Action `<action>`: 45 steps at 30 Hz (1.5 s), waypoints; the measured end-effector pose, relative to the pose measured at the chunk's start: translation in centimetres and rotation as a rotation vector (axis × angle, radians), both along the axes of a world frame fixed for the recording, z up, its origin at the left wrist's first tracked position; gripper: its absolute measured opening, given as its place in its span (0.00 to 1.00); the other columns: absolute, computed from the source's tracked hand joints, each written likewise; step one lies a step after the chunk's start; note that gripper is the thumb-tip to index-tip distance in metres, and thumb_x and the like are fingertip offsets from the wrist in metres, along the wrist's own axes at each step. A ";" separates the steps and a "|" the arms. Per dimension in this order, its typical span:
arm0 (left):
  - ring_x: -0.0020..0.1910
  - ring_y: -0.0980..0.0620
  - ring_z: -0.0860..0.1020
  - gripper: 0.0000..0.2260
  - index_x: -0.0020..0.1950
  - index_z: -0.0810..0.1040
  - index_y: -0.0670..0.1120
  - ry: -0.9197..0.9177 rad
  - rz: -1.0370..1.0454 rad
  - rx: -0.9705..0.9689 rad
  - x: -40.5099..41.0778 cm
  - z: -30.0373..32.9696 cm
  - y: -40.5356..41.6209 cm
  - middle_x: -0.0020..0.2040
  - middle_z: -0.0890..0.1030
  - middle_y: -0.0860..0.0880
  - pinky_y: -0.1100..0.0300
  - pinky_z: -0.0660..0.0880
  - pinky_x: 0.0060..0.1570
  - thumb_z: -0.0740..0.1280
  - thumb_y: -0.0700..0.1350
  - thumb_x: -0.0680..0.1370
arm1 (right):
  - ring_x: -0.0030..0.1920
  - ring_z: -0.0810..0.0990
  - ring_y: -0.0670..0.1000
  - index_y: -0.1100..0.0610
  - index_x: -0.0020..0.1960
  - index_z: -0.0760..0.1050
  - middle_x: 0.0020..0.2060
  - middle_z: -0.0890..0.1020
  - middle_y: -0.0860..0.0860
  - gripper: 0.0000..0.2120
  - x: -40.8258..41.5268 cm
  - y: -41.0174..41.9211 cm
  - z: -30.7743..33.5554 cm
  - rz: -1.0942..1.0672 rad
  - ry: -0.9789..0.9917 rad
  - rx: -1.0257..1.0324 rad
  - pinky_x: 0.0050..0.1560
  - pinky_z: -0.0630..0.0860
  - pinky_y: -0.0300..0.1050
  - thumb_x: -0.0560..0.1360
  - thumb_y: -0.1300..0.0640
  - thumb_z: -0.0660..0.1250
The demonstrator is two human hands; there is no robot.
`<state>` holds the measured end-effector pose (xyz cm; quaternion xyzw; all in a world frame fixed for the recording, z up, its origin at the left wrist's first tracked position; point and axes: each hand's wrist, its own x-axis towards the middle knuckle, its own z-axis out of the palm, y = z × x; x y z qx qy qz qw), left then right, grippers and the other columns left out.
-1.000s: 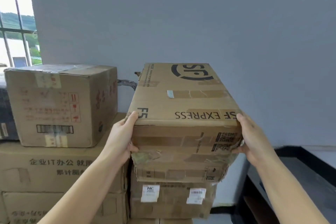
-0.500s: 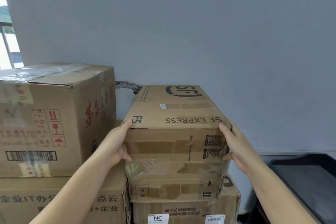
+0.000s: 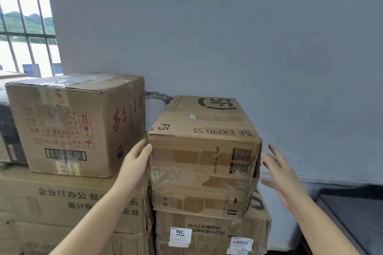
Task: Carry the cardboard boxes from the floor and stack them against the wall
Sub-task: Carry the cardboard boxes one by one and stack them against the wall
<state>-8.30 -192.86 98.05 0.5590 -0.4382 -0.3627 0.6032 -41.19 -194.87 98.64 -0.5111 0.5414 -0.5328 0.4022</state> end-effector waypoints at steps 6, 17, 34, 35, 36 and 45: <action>0.58 0.72 0.72 0.17 0.69 0.69 0.56 -0.266 -0.022 -0.208 -1.1 -2.2 8.1 0.61 0.76 0.62 0.78 0.69 0.52 0.61 0.45 0.80 | 0.63 0.71 0.34 0.33 0.69 0.60 0.63 0.71 0.33 0.29 -0.6 6.8 -3.7 0.150 0.168 -0.194 0.62 0.70 0.42 0.68 0.36 0.59; 0.57 0.62 0.78 0.16 0.63 0.74 0.58 -0.243 -0.196 0.096 -1.5 -13.4 20.8 0.56 0.82 0.55 0.71 0.73 0.53 0.62 0.40 0.79 | 0.62 0.75 0.38 0.32 0.65 0.63 0.60 0.76 0.35 0.25 -1.2 22.7 -17.5 0.139 0.085 0.210 0.67 0.70 0.55 0.68 0.37 0.62; 0.57 0.62 0.78 0.14 0.61 0.75 0.57 -0.302 -0.964 0.378 5.9 -19.4 20.1 0.56 0.82 0.58 0.59 0.71 0.59 0.61 0.49 0.76 | 0.56 0.78 0.47 0.52 0.64 0.69 0.55 0.80 0.49 0.16 18.4 43.7 -23.6 -0.896 -0.308 0.454 0.51 0.78 0.36 0.80 0.64 0.57; 0.57 0.62 0.78 0.14 0.61 0.75 0.57 -0.305 -1.002 0.367 6.0 -19.4 20.1 0.55 0.82 0.57 0.59 0.71 0.58 0.61 0.47 0.77 | 0.57 0.78 0.47 0.51 0.63 0.70 0.56 0.80 0.48 0.15 19.9 44.8 -23.4 -0.952 -0.334 0.457 0.49 0.77 0.35 0.80 0.64 0.57; 0.56 0.61 0.78 0.14 0.61 0.75 0.56 -0.309 -1.045 0.355 6.0 -19.2 20.1 0.55 0.83 0.56 0.59 0.73 0.58 0.61 0.45 0.77 | 0.57 0.78 0.47 0.50 0.63 0.70 0.56 0.80 0.48 0.15 21.4 45.8 -23.1 -1.001 -0.350 0.457 0.50 0.77 0.35 0.80 0.64 0.57; 0.50 0.64 0.80 0.17 0.64 0.73 0.45 -0.351 -1.521 0.253 2.4 -18.1 25.1 0.56 0.80 0.46 0.76 0.73 0.47 0.62 0.33 0.77 | 0.57 0.80 0.43 0.46 0.63 0.73 0.55 0.81 0.43 0.15 30.4 55.6 -20.1 -1.466 -0.345 0.389 0.59 0.76 0.50 0.79 0.58 0.62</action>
